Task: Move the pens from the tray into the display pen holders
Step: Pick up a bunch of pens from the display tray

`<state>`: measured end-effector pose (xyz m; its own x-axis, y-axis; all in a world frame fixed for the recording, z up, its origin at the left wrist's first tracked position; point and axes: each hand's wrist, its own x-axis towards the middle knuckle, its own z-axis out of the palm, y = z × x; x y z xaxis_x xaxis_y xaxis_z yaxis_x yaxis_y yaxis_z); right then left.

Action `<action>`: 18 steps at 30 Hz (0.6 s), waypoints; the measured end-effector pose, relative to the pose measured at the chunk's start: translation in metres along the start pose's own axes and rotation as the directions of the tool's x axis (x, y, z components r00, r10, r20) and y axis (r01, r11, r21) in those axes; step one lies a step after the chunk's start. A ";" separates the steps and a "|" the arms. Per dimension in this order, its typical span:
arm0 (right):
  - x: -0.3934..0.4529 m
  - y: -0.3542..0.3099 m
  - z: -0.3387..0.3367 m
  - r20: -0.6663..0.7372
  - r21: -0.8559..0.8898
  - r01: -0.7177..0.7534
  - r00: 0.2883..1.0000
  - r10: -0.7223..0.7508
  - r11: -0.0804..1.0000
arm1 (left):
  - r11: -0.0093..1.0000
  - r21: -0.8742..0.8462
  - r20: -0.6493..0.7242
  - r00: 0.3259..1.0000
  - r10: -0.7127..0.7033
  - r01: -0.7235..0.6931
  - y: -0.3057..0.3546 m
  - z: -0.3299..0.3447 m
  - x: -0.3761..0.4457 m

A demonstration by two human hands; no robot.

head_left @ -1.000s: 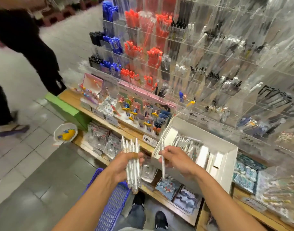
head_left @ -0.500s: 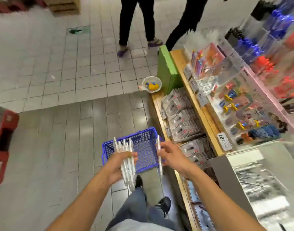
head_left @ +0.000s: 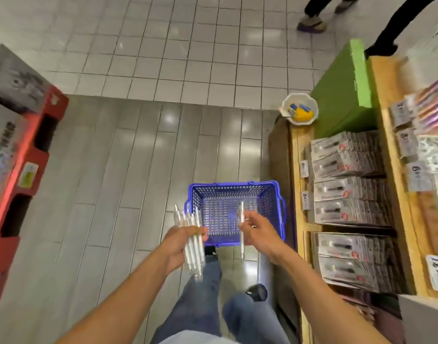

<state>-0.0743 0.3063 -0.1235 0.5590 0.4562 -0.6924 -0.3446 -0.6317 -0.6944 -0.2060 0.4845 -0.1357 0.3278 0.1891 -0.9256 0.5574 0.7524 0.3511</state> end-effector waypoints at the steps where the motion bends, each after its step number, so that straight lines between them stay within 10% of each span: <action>1: 0.014 0.001 0.005 -0.007 0.002 -0.009 1.000 0.009 1.000 | 1.000 0.010 -0.013 1.000 -0.004 0.004 0.005 -0.003 0.014; 18: 0.403 0.241 0.136 0.013 -0.169 -0.194 0.980 0.199 0.966 | 0.983 0.161 -0.320 0.947 -0.036 0.092 -0.070 -0.031 0.453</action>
<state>-0.0346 0.4226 -0.5967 0.4696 0.3295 -0.8191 -0.3142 -0.8046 -0.5039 -0.1198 0.5369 -0.5840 0.0457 0.3537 -0.9342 0.7008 0.6551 0.2823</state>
